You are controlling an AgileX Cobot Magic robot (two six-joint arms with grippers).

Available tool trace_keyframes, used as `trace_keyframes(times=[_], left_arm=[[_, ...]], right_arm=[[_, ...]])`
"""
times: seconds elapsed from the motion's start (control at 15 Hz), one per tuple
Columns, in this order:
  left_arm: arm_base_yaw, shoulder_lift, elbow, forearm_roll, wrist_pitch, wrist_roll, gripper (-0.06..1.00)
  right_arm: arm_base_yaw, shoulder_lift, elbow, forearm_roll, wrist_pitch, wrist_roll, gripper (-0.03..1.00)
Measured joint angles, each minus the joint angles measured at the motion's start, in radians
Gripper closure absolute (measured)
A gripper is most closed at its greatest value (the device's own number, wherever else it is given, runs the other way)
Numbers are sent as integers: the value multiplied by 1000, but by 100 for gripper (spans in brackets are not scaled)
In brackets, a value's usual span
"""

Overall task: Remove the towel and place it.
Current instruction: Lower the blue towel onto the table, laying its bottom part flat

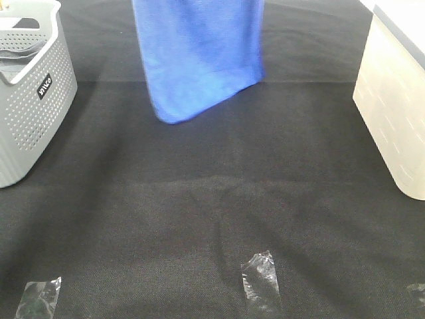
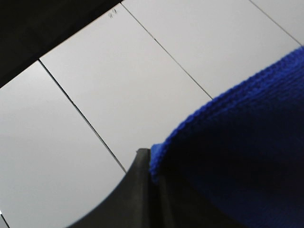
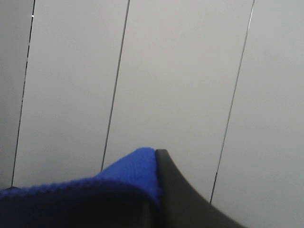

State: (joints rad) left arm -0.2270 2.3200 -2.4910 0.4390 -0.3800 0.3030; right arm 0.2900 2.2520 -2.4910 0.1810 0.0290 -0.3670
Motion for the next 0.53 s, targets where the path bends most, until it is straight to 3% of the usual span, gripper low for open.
trace_keyframes(times=[0.13,0.27,0.53], left_arm=[[0,88,-149,0,54,0,94],[6,114,-203,3,74,0,94],[14,115,-209,15,80,0,94]], right_arm=[[-11,15,-15,0,-1,0,94],[-18,16,-22,1,-1,0,94],[-18,16,-23,1,-5,0,94]])
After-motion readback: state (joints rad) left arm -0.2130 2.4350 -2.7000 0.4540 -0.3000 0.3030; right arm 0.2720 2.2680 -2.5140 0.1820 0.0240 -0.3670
